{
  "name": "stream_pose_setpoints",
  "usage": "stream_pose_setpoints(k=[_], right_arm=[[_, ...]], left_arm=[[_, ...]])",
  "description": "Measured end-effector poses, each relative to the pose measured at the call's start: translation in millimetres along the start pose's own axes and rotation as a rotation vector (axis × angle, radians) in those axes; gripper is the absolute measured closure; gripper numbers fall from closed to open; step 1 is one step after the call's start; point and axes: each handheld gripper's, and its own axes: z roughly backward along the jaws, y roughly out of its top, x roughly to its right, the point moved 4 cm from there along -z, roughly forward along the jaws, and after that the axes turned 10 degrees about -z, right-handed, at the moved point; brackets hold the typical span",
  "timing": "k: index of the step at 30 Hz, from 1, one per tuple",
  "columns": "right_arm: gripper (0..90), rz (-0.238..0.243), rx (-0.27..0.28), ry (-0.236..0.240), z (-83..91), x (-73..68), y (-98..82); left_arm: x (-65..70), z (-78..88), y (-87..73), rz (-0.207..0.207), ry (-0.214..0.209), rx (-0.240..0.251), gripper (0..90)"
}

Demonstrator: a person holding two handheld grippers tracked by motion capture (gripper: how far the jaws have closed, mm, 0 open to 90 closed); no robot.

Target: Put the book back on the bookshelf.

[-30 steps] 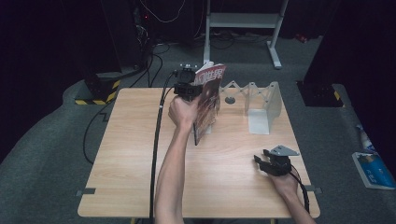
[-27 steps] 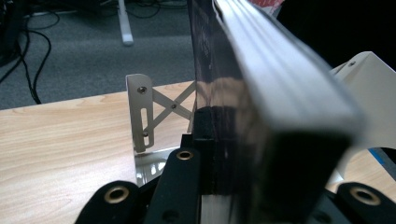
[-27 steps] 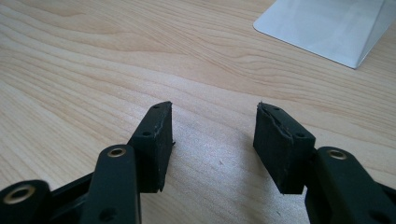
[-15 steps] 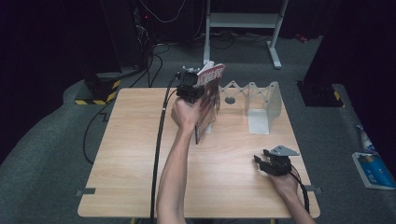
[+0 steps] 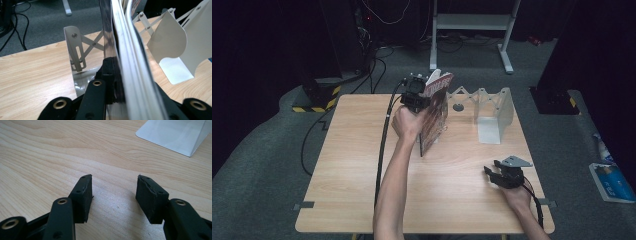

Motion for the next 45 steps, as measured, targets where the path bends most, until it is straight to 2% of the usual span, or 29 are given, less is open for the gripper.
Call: stream_pose_setpoints(k=[6, 15, 22, 25, 31, 37, 45], right_arm=[[46.7, 0.0, -0.001, 0.0, -0.1, -0.4, -0.2], [46.8, 0.003, -0.001, 0.001, -0.2, -0.3, -0.1], [46.8, 0.005, -0.001, 0.001, -0.3, -0.4, -0.2], [46.8, 0.005, -0.001, 0.001, -0.4, -0.4, -0.2], [46.7, 0.005, -0.001, 0.001, -0.5, -0.3, -0.2], [46.6, 0.002, -0.002, 0.0, -0.5, -0.6, -0.2], [46.6, 0.002, -0.001, 0.001, -0.4, -0.5, -0.2]], left_arm=[[1.3, 3.7, -0.2, -0.009, -0.018, -0.05, 81.1], [2.1, 10.2, 0.7, 0.009, -0.053, -0.131, 80.0], [2.7, 13.7, -0.4, 0.015, -0.063, -0.162, 82.3], [1.7, 14.4, -1.3, 0.017, -0.072, -0.148, 83.1], [-4.8, 13.3, -2.2, 0.068, -0.084, -0.106, 83.6], [-7.6, 11.1, -1.7, 0.097, -0.073, -0.065, 83.7], [-4.0, 6.1, -0.5, 0.101, -0.038, -0.021, 83.6]])
